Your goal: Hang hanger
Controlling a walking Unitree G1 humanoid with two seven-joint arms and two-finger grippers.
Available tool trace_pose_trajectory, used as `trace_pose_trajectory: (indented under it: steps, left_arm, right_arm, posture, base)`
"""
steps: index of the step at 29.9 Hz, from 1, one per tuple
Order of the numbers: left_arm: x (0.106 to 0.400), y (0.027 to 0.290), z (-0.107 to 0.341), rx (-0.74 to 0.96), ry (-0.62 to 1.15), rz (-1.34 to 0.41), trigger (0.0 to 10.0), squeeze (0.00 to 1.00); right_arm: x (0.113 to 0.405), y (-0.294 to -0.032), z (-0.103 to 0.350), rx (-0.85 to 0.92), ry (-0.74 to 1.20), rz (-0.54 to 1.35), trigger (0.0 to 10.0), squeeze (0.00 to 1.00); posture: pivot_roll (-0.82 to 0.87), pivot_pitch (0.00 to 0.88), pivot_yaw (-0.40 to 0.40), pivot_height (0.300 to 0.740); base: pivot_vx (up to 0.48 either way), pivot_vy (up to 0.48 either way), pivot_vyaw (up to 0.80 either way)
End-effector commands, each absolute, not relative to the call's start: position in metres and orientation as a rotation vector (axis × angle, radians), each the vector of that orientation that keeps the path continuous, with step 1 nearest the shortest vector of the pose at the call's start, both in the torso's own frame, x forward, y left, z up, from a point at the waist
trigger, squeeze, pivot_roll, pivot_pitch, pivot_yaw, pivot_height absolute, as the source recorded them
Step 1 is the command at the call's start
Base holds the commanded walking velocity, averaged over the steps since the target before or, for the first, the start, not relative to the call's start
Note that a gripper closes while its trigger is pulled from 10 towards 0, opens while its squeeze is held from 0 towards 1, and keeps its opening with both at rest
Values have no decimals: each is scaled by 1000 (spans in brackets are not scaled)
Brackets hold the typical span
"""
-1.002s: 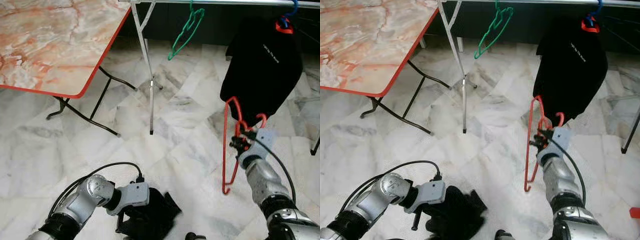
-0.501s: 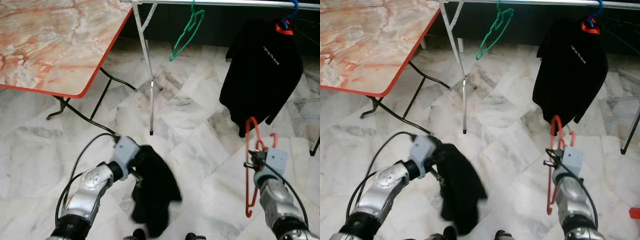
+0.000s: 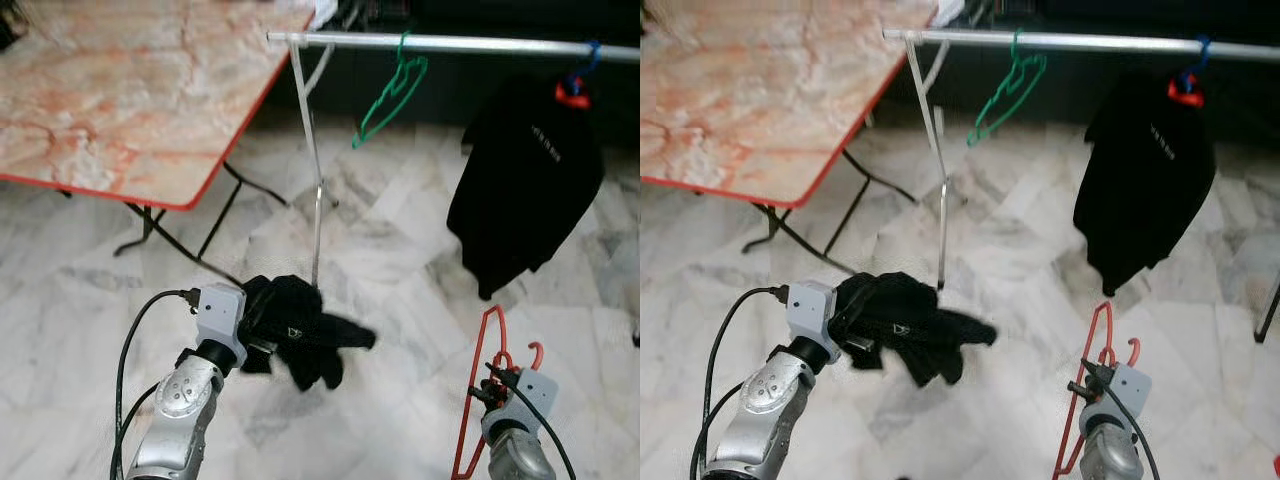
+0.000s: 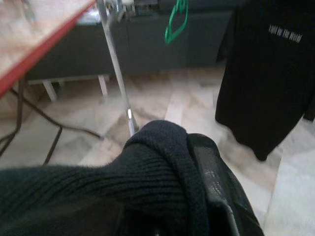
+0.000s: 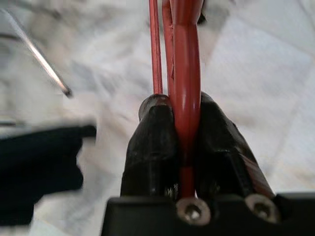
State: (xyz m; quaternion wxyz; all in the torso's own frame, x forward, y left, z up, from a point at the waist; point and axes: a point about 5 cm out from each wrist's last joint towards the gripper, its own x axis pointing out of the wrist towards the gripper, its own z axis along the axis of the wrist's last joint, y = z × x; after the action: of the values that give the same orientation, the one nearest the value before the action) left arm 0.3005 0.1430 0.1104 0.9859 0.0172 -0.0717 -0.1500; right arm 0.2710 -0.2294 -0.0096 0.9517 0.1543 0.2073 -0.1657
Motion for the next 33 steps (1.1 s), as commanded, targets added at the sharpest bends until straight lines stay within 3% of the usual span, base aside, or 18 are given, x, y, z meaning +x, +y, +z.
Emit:
trace_pose_trajectory:
  steps: [1,12,15,22,33]
  left_arm:
    - [296,150,100,54,-118,-259,10000,0]
    - [280,181,65,33,11,-18,10000,0]
    - [277,184,56,-21,42,34,10000,0]
    - [282,180,60,-23,25,40,10000,0]
    - [288,161,69,24,2,-82,10000,0]
  right_arm:
    - [265,-222,-17,306,453,-317,10000,0]
    - [242,-197,-45,121,660,-102,10000,0]
    - [233,-201,-50,146,687,-139,10000,0]
    - [222,-206,-57,130,731,-169,10000,0]
    - [196,-212,-72,144,818,-313,10000,0]
  posture:
    - [1,0,54,740]
    - [26,0,24,740]
    - [32,0,13,740]
    - [41,0,-5,740]
    - [42,0,15,740]
  base:
    - [0,0,0]
    - [0,0,0]
    - [0,0,0]
    - [0,0,0]
    - [0,446,0]
